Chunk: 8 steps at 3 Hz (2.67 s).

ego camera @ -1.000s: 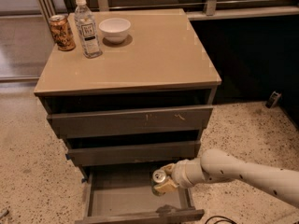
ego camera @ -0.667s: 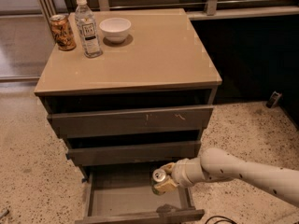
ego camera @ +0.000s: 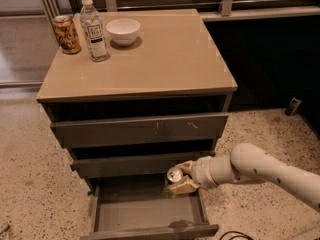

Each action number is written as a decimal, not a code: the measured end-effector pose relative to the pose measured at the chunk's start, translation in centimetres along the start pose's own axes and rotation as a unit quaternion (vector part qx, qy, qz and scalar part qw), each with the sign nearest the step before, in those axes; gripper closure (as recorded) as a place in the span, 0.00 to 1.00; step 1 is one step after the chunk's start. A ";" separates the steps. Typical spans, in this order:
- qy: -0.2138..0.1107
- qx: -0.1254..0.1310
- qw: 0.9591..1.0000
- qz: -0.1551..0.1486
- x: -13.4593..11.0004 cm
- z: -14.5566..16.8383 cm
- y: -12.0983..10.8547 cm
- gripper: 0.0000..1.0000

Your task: Pick green can from bottom drawer and place on counter

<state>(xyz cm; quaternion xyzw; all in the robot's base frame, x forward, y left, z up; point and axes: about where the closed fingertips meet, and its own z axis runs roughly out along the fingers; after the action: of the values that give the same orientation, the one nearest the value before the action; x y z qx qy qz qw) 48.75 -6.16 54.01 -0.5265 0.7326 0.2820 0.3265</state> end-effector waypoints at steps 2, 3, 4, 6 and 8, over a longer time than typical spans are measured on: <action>0.044 0.023 0.997 -0.064 -20.3 -16.4 2.8 1.00; 0.043 0.021 0.997 -0.062 -20.3 -16.4 2.7 1.00; 0.031 0.001 0.999 -0.031 -23.9 -18.7 1.0 1.00; 0.002 0.004 0.998 -0.057 -32.0 -22.0 -2.5 1.00; 0.009 0.000 0.999 -0.033 -32.1 -21.8 -5.0 1.00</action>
Offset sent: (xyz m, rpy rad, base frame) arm -0.0003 -0.0016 0.3787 -0.2128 -0.1315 0.0217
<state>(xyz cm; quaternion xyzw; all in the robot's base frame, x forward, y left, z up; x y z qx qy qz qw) 57.03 -5.20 92.25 -0.5529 0.7179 0.2658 0.3291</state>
